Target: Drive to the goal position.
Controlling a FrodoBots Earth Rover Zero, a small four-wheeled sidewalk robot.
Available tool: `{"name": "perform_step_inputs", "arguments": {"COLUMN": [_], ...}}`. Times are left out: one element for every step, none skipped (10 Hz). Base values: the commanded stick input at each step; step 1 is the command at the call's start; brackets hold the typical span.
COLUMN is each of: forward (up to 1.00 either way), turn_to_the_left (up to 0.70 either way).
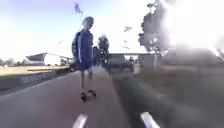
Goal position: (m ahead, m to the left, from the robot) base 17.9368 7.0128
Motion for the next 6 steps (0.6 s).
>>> {"name": "perform_step_inputs", "arguments": {"forward": [0.59, 0.55, 0.21, 0.11, 0.31, 0.52], "turn_to_the_left": [0.31, 0.17, 0.05, 0.0, 0.0, 0.0]}}
